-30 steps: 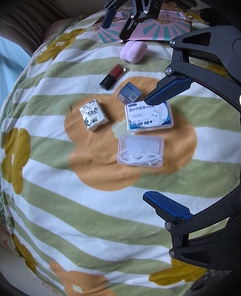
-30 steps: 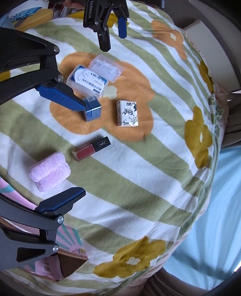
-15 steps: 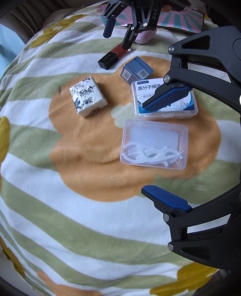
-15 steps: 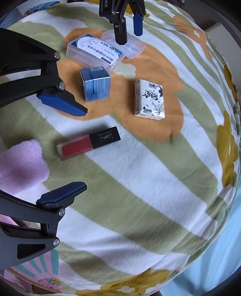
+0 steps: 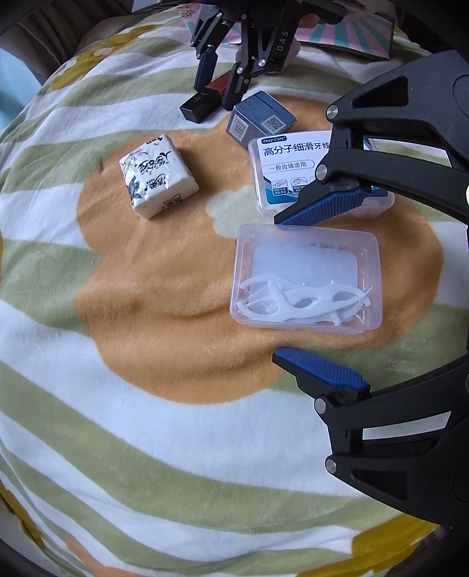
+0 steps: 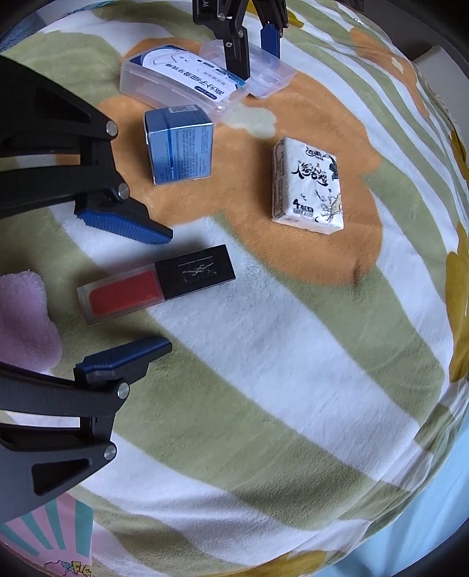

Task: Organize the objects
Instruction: 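Grasp the clear floss-pick box with the left tool while the right tool grasps the red lip gloss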

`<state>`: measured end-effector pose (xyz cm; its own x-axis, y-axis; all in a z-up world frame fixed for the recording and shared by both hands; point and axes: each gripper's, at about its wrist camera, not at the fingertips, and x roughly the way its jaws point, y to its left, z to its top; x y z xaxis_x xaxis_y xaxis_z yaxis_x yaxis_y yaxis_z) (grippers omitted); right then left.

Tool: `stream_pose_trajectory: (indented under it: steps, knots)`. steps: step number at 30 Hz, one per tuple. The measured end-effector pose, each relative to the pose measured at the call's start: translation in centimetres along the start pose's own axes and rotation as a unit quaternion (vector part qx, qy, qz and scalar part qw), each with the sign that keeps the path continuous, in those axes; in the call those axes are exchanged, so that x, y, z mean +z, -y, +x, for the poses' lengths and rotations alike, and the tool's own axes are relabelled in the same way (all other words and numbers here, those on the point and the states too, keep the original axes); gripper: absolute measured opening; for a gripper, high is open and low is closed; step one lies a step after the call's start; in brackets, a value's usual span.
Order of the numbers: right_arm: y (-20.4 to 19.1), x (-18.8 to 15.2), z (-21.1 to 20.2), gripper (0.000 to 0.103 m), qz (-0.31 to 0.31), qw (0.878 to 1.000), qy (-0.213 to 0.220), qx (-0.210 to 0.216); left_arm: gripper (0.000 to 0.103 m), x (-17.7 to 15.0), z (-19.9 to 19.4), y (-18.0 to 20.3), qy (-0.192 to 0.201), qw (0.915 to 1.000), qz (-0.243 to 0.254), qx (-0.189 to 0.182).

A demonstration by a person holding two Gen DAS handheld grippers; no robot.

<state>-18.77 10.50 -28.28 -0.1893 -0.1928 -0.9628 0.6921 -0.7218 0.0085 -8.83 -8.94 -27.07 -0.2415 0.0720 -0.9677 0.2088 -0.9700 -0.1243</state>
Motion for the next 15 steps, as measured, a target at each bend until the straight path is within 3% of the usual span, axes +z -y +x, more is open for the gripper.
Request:
stream_pose_trajectory:
  steps: [3, 6, 15]
  knots:
    - [-0.2, 0.0, 0.0, 0.036, -0.004, 1.0, 0.003, -0.003, 0.054, -0.1, 0.2, 0.4, 0.001, 0.9999, 0.014, 0.001]
    - [-0.2, 0.0, -0.2, 0.025, -0.002, 1.0, 0.006, -0.002, 0.052, -0.1, 0.1, 0.7, 0.003, 0.9997, 0.023, 0.002]
    - [0.2, -0.7, -1.7, 0.02, 0.022, 1.0, 0.009, -0.005, 0.052, 0.0, -1.4, 0.1, 0.014, 0.9998, 0.005, -0.012]
